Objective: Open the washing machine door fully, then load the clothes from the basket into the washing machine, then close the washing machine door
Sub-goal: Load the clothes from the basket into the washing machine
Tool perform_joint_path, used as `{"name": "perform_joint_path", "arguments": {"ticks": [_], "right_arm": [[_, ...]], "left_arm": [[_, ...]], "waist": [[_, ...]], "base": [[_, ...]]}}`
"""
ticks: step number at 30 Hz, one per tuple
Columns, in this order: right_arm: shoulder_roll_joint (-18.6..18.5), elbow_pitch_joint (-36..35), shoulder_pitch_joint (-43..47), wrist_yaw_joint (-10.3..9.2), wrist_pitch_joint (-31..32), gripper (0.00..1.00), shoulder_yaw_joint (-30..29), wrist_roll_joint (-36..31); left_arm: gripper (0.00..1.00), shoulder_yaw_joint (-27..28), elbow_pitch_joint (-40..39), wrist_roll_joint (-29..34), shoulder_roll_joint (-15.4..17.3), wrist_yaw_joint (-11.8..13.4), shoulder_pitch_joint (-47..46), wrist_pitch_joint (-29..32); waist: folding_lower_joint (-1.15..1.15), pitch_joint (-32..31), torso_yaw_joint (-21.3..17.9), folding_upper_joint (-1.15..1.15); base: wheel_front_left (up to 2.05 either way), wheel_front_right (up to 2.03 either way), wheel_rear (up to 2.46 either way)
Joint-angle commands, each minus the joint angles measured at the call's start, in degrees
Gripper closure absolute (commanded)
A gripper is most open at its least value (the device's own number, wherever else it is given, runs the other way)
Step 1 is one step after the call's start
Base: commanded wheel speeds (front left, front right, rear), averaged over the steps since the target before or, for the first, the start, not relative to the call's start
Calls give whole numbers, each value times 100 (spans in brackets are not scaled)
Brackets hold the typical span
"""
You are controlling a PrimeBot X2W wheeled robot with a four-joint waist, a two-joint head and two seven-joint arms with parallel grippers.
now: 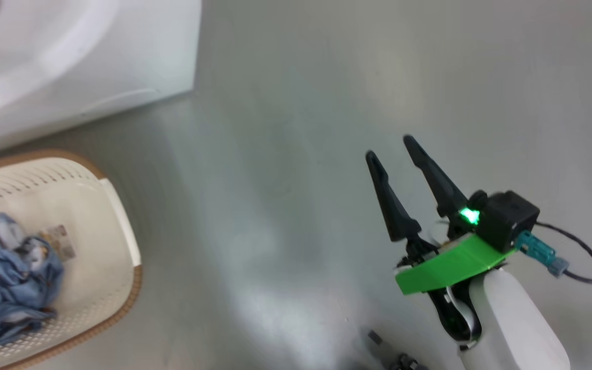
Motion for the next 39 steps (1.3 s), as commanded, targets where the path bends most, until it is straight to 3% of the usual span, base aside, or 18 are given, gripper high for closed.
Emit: {"name": "perform_joint_path", "arguments": {"ticks": [1, 6, 16, 23, 39], "right_arm": [[-5, -69, 284, 9, -68, 0, 20, -112], [-5, -29, 429, 9, -68, 0, -128, -239], [-5, -2, 758, 9, -52, 0, -379, -509], [-5, -130, 982, 9, 139, 0, -556, -724], [-5, -710, 1752, 9, 743, 0, -754, -1084]], "left_arm": [[0, 184, -401, -118, 232, 137, 465, -188], [0, 281, -1131, -235, 157, 336, 1330, -455], [0, 506, -3673, -260, -53, 1263, 3766, -745], [0, 600, -4869, -260, -250, 1764, 5177, -789], [0, 290, -5620, -122, -723, 2049, 6983, -827]], "waist": [[0, -431, 231, 0], [0, -719, 374, 0], [0, -1366, 809, 0], [0, -1844, 1075, 0], [0, -2951, 1535, 0]], "base": [[0, 0, 0], [0, 0, 0], [0, 0, 0], [0, 0, 0], [0, 0, 0]]}}
